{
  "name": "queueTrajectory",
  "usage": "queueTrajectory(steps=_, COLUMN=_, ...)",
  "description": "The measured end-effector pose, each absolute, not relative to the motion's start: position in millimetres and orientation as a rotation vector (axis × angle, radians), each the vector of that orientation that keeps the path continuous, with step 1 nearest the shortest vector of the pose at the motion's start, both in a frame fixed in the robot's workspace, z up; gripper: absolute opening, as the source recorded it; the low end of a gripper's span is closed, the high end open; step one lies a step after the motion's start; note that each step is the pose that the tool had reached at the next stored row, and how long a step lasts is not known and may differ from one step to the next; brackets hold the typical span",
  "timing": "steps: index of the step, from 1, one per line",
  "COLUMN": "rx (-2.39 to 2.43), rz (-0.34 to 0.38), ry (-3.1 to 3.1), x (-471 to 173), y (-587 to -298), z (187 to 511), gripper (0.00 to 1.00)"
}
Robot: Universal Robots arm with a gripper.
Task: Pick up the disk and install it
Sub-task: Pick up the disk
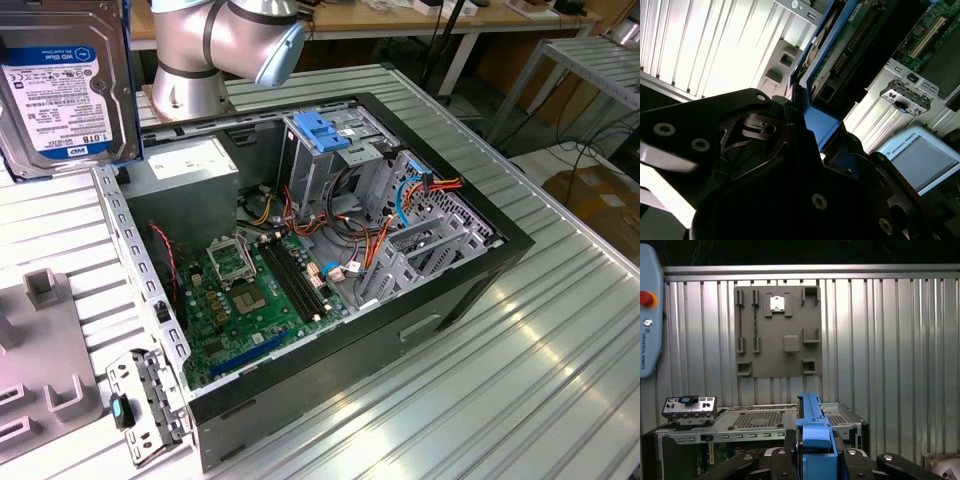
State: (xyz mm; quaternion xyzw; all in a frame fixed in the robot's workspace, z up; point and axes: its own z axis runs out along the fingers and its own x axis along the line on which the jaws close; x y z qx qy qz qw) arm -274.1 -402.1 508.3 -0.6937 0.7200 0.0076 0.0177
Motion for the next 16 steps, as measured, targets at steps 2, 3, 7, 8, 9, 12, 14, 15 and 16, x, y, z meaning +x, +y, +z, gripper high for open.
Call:
queueTrajectory(steps=2, rx=-2.155, rz=0.024, ry=2.237, x=-270.8, y=-402.5, z=508.2, gripper=0.37)
queueTrajectory(steps=3, rx=-2.155, rz=0.024, ry=2.237, x=-268.9, y=-402.7, z=508.1, gripper=0.37)
queueTrajectory(steps=7, rx=-2.155, rz=0.024, ry=2.237, x=-261.3, y=-403.4, z=507.9, gripper=0.37)
queueTrajectory(steps=8, rx=-2.155, rz=0.024, ry=2.237, x=-259.3, y=-403.6, z=507.9, gripper=0.37)
queueTrajectory(steps=9, rx=-2.155, rz=0.024, ry=2.237, x=-257.7, y=-403.8, z=507.9, gripper=0.37)
queueTrajectory(steps=12, rx=-2.155, rz=0.024, ry=2.237, x=-251.9, y=-404.4, z=507.7, gripper=0.37)
queueTrajectory(steps=14, rx=-2.155, rz=0.024, ry=2.237, x=-248.0, y=-404.7, z=507.6, gripper=0.37)
queueTrajectory(steps=15, rx=-2.155, rz=0.024, ry=2.237, x=-246.2, y=-404.9, z=507.6, gripper=0.37)
queueTrajectory(steps=16, rx=-2.155, rz=0.024, ry=2.237, x=-243.9, y=-405.1, z=507.4, gripper=0.37)
